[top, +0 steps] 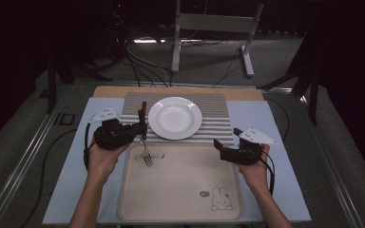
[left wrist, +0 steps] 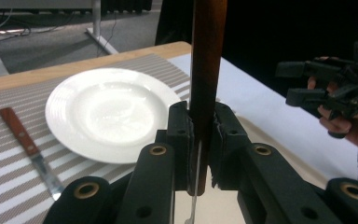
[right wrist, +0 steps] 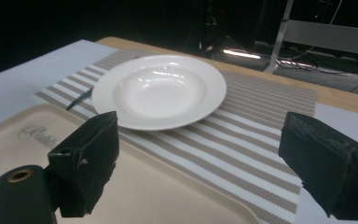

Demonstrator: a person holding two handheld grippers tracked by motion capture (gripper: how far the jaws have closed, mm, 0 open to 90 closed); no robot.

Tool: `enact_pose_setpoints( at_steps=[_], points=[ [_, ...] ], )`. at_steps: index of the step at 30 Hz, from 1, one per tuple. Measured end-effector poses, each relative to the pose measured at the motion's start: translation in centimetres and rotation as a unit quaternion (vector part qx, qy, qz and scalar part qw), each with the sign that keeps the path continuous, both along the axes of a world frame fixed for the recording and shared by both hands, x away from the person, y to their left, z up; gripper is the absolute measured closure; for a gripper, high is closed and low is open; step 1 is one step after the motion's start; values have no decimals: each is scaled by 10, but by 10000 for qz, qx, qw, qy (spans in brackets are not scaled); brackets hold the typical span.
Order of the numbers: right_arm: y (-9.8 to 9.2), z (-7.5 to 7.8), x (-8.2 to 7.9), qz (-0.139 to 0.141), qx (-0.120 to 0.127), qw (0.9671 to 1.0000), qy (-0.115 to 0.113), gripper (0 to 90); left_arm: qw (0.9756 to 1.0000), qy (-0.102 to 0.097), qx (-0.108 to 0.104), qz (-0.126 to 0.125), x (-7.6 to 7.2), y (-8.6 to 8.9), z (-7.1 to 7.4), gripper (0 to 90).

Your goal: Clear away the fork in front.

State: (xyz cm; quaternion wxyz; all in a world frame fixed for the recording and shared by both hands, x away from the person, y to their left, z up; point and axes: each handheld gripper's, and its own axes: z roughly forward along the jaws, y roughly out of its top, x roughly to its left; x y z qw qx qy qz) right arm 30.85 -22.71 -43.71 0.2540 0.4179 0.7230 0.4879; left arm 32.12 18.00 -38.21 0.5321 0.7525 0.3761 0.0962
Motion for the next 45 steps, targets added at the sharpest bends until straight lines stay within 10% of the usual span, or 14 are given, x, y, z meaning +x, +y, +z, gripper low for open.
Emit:
enact_pose_setpoints(
  at_steps=[30, 45],
  points=[
    [-22, -7, -8, -240, -84, 9997, 59, 133, 9986, 360, 342, -161, -42, 17, -10, 804],
    [-25, -7, -8, -279, -76, 9996, 59, 134, 9939, 1075, 227, -107, -36, 20, -51, 801]
  ],
)
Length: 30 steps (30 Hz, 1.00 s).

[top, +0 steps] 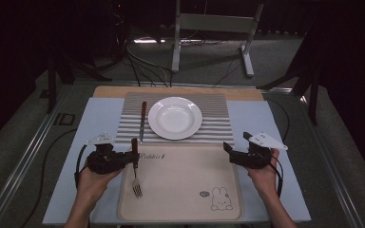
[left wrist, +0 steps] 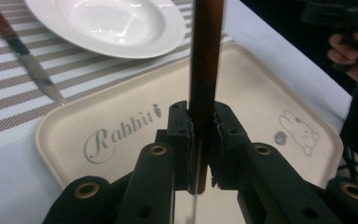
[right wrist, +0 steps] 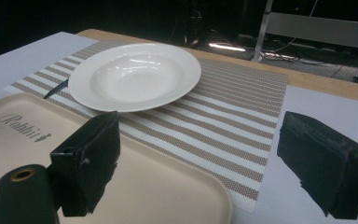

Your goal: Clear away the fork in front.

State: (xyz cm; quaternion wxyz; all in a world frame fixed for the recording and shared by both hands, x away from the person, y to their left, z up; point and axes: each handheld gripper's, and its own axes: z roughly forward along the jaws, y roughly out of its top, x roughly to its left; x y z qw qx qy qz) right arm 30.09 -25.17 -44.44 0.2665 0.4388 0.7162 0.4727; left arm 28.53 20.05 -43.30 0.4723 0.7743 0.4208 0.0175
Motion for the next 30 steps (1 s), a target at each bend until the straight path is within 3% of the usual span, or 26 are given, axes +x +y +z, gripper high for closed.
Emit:
enact_pose_setpoints(
  at_steps=[3, 7, 16, 23, 27, 30],
  points=[
    [0, 0, 0, 6, -4, 10000, -5, 134, 9998, -133, 27, 108, 4, 1, -9, 785],
    [0, 0, -1, -3, 1, 10000, -4, 134, 9996, -130, 171, 185, 9, 2, -19, 770],
    [1, -1, -1, 4, -18, 10000, 8, 136, 9995, 167, 163, 219, 8, 4, -43, 734],
    [1, -1, -2, 6, -21, 10000, 6, 136, 9988, 337, 224, 262, 7, 7, -54, 718],
    [0, -2, -2, -4, -19, 10000, 1, 136, 9979, 495, 347, 232, 8, 10, -60, 709],
    [-1, -2, -3, -10, -10, 10000, 8, 136, 9970, 529, 412, 389, 11, 13, -62, 697]
  ],
)
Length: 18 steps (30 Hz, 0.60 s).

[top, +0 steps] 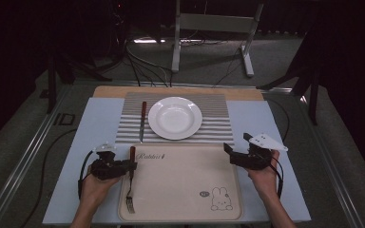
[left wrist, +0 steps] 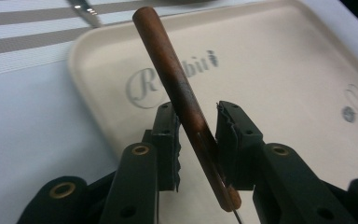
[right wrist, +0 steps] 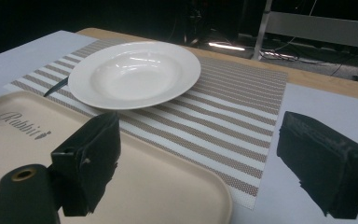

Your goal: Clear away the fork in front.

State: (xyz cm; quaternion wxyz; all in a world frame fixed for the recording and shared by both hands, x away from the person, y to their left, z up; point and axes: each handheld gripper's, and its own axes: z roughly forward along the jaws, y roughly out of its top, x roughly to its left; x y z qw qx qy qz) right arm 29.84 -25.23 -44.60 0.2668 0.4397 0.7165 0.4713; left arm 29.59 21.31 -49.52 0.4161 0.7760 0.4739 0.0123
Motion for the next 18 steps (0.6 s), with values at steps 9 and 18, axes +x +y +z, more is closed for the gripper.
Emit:
enact_pose_setpoints(
  at_steps=[9, 18],
  points=[
    [-1, -1, -1, -5, 1, 10000, 2, 136, 9995, -25, 220, 233, -1, 2, 0, 669],
    [-5, -2, -3, -48, -3, 10000, 24, 135, 9964, -590, -127, 592, -6, 11, 15, 524]
  ],
)
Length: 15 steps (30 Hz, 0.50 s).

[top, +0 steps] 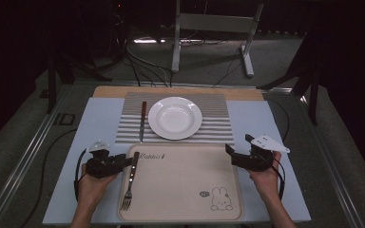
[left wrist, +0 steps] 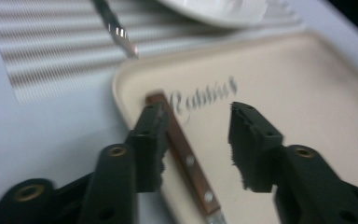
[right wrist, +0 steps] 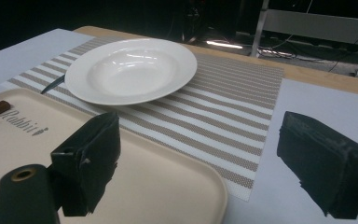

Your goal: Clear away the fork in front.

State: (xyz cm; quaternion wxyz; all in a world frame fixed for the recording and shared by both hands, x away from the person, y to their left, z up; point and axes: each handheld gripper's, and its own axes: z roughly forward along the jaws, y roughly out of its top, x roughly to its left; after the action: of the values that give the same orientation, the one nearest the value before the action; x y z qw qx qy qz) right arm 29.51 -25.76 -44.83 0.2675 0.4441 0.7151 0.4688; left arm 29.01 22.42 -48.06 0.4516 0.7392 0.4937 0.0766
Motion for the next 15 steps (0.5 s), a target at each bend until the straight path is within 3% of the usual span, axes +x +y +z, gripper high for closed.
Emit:
enact_pose_setpoints(
  at_steps=[4, 8, 9, 10, 11, 15],
  points=[
    [-1, 0, -1, -21, 8, 10000, 15, 135, 9990, -418, -84, 163, -4, 4, 13, 448],
    [-2, 0, -1, -10, 8, 10000, 6, 135, 9962, -822, -116, 283, -7, 8, 27, 385],
    [-2, 0, -1, -10, 8, 10000, 6, 135, 9962, -822, -116, 283, -7, 8, 27, 352],
    [-2, 0, -2, -17, 9, 10000, 11, 134, 9943, -1001, -90, 367, -8, 10, 33, 352],
    [-3, 0, -3, -26, 6, 10000, 12, 134, 9933, -1073, -68, 424, -8, 11, 36, 262],
    [-9, -2, -7, -88, 11, 10000, 17, 135, 9895, -1334, -38, 557, -9, 15, 43, 150]
  ],
)
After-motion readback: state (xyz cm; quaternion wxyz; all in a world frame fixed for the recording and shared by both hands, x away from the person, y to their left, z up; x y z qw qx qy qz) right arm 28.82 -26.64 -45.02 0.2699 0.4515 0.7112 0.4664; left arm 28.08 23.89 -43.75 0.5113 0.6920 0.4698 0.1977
